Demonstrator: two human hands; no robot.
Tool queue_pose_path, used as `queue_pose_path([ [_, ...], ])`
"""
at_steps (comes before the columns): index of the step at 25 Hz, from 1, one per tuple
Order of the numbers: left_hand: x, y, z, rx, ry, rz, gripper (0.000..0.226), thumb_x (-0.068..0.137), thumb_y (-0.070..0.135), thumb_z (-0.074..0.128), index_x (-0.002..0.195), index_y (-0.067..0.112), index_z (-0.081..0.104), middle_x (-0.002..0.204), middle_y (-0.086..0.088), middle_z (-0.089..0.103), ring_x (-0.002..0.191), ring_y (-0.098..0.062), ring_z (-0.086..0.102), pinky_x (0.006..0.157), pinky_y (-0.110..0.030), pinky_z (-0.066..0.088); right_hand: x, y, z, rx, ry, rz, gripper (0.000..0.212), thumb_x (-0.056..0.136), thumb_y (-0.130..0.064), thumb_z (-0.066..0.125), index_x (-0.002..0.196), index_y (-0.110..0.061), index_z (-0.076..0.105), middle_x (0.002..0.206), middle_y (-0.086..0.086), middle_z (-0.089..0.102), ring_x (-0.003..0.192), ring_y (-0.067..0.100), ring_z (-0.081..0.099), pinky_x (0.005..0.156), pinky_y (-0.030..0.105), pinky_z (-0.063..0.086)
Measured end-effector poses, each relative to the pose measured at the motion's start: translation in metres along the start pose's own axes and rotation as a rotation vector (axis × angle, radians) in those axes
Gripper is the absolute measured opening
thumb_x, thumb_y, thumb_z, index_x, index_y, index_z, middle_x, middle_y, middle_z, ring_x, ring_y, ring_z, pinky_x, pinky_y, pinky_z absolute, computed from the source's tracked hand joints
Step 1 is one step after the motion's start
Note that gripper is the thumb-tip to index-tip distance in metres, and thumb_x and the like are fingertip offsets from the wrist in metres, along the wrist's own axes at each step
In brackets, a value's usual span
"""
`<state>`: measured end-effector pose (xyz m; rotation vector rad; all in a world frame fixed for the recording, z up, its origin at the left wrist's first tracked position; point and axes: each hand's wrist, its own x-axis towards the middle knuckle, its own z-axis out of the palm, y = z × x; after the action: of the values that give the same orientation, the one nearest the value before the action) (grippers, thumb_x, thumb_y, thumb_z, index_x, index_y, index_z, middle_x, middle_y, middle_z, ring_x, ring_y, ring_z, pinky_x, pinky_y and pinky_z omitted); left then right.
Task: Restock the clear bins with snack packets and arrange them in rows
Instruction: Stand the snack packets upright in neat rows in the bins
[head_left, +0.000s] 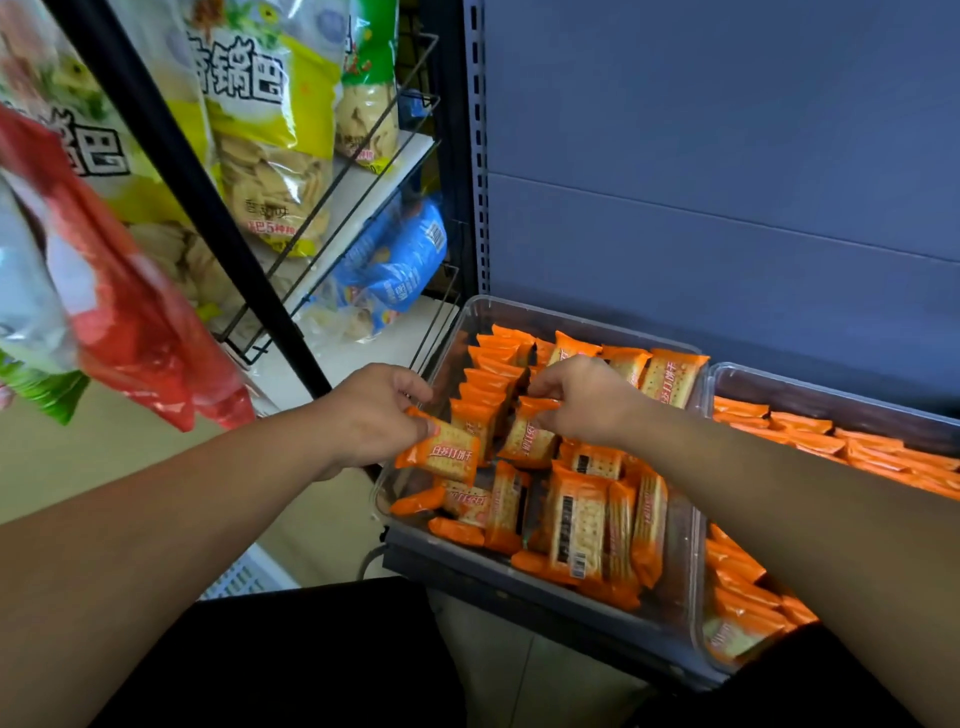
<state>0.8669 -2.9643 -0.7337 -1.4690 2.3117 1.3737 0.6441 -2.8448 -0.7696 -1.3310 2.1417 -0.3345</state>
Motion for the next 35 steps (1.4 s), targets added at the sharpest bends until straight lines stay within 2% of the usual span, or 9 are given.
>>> queue_pose_path([
  [5, 0.008, 0.000, 0.002, 0.030, 0.002, 0.077, 0.038, 0.090, 0.017, 0.082, 0.126, 0.020, 0.069, 0.122, -0.005, 0.066, 0.106, -0.016, 0.064, 0.083, -0.025, 0.055, 0.004, -0.004, 0.016, -0.301, 0.003, -0.025, 0.038, 0.094, -0.036, 0.074, 0.130, -0.027, 0.065, 0.128, -0.002, 0.064, 0.113, 0.020, 0.063, 0.089, 0.036, 0.059],
  [12, 0.020, 0.002, 0.003, 0.055, 0.074, 0.116, 0.038, 0.076, 0.015, 0.093, 0.109, 0.016, 0.073, 0.101, -0.004, 0.071, 0.094, -0.019, 0.070, 0.087, -0.035, 0.062, 0.005, -0.007, 0.033, -0.641, 0.097, -0.167, 0.039, 0.095, -0.033, 0.072, 0.130, -0.024, 0.057, 0.128, 0.001, 0.057, 0.123, 0.025, 0.053, 0.095, 0.040, 0.049],
  [16, 0.029, 0.004, 0.006, 0.308, 0.067, 0.212, 0.019, 0.074, 0.019, 0.094, 0.086, 0.019, 0.080, 0.085, 0.004, 0.074, 0.082, -0.014, 0.071, 0.073, -0.030, 0.061, 0.002, 0.000, 0.010, -0.360, 0.076, -0.148, 0.022, 0.090, -0.037, 0.078, 0.101, -0.034, 0.059, 0.107, -0.010, 0.059, 0.103, 0.016, 0.060, 0.082, 0.034, 0.056],
  [18, 0.033, 0.006, 0.014, 0.477, 0.028, 0.328, 0.012, 0.080, 0.021, 0.089, 0.090, 0.020, 0.081, 0.086, 0.008, 0.072, 0.084, -0.013, 0.068, 0.069, -0.026, 0.054, -0.003, 0.010, -0.008, -0.106, 0.146, -0.100, 0.018, 0.089, -0.034, 0.079, 0.093, -0.035, 0.062, 0.098, -0.012, 0.063, 0.092, 0.013, 0.064, 0.078, 0.033, 0.058],
  [22, 0.046, 0.015, 0.035, 0.885, -0.005, 0.596, 0.012, 0.088, 0.033, 0.077, 0.099, 0.036, 0.073, 0.101, 0.010, 0.067, 0.104, -0.019, 0.058, 0.085, -0.034, 0.046, -0.016, 0.022, -0.014, 0.118, 0.156, -0.056, 0.006, 0.092, -0.031, 0.078, 0.089, -0.028, 0.073, 0.088, -0.011, 0.070, 0.082, 0.006, 0.067, 0.065, 0.020, 0.051],
  [27, 0.060, 0.016, 0.055, 1.239, -0.044, 0.678, 0.020, 0.096, 0.026, 0.064, 0.115, 0.027, 0.069, 0.115, 0.006, 0.065, 0.118, -0.020, 0.049, 0.096, -0.036, 0.037, -0.022, 0.019, -0.015, 0.156, 0.076, -0.072, 0.005, 0.092, -0.029, 0.078, 0.090, -0.026, 0.075, 0.085, -0.011, 0.072, 0.081, 0.002, 0.068, 0.061, 0.012, 0.047],
  [30, 0.056, 0.019, 0.050, 1.236, 0.005, 0.689, 0.029, 0.095, 0.031, 0.068, 0.123, 0.025, 0.062, 0.121, 0.002, 0.057, 0.119, -0.021, 0.049, 0.096, -0.036, 0.040, -0.025, 0.016, -0.015, 0.173, 0.031, -0.089, 0.006, 0.092, -0.029, 0.078, 0.087, -0.029, 0.074, 0.085, -0.011, 0.073, 0.079, 0.002, 0.068, 0.062, 0.014, 0.049],
  [32, 0.047, 0.020, 0.050, 1.094, 0.010, 0.731, 0.023, 0.095, 0.036, 0.069, 0.112, 0.024, 0.061, 0.112, 0.005, 0.057, 0.107, -0.018, 0.056, 0.086, -0.034, 0.046, -0.027, 0.014, -0.014, 0.182, -0.004, -0.095, 0.007, 0.092, -0.029, 0.079, 0.086, -0.030, 0.074, 0.083, -0.010, 0.073, 0.077, 0.001, 0.068, 0.062, 0.015, 0.048],
  [35, 0.037, 0.001, 0.063, 0.740, -0.285, 0.490, 0.025, 0.098, 0.052, 0.064, 0.095, 0.027, 0.067, 0.094, 0.009, 0.065, 0.088, -0.012, 0.063, 0.080, -0.040, 0.057, -0.029, 0.016, -0.014, 0.211, -0.029, -0.079, 0.007, 0.092, -0.030, 0.079, 0.087, -0.030, 0.075, 0.083, -0.009, 0.073, 0.077, 0.003, 0.068, 0.064, 0.019, 0.051],
])
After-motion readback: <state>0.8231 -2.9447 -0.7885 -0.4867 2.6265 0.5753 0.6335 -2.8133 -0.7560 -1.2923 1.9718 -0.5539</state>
